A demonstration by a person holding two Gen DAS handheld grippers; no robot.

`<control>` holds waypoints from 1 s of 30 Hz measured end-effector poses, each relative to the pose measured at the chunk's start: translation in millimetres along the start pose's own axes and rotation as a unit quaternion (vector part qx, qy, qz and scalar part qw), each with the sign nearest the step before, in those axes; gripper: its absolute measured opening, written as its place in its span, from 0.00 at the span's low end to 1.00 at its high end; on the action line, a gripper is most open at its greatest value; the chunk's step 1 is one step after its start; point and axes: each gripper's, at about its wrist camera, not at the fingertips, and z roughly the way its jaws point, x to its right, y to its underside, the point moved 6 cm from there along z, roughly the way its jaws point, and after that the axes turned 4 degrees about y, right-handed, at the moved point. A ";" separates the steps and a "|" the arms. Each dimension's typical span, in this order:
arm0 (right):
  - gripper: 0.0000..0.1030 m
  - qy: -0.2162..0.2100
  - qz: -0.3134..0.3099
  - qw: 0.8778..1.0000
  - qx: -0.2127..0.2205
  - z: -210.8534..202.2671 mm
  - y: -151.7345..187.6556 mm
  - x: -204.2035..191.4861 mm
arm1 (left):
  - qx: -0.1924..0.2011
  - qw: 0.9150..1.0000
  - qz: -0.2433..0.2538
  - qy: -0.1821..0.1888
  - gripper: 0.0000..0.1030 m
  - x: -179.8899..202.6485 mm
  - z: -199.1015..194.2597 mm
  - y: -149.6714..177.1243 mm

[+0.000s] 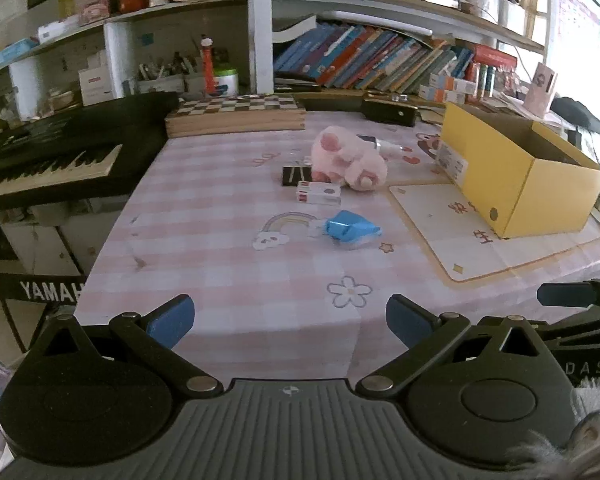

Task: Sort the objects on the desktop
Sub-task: 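Withdraw both tools from the box back over the table, then grasp the blue cloth with the left tool while the right tool approaches the plush pig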

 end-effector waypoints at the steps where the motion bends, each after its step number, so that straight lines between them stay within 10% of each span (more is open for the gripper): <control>1: 0.82 -0.001 -0.003 1.000 0.001 0.1 -0.9 -2.3 | 0.000 1.000 -0.002 -0.002 1.00 -1.9 -0.3 -0.3; 20: 0.81 0.014 -0.027 0.999 0.014 19.0 -30.2 5.9 | 0.001 1.000 -0.025 0.010 0.97 -0.9 25.3 -16.4; 30: 0.66 0.001 -0.035 0.999 0.029 50.4 -71.0 22.5 | -0.016 0.999 -0.022 0.021 0.91 17.4 68.1 -39.7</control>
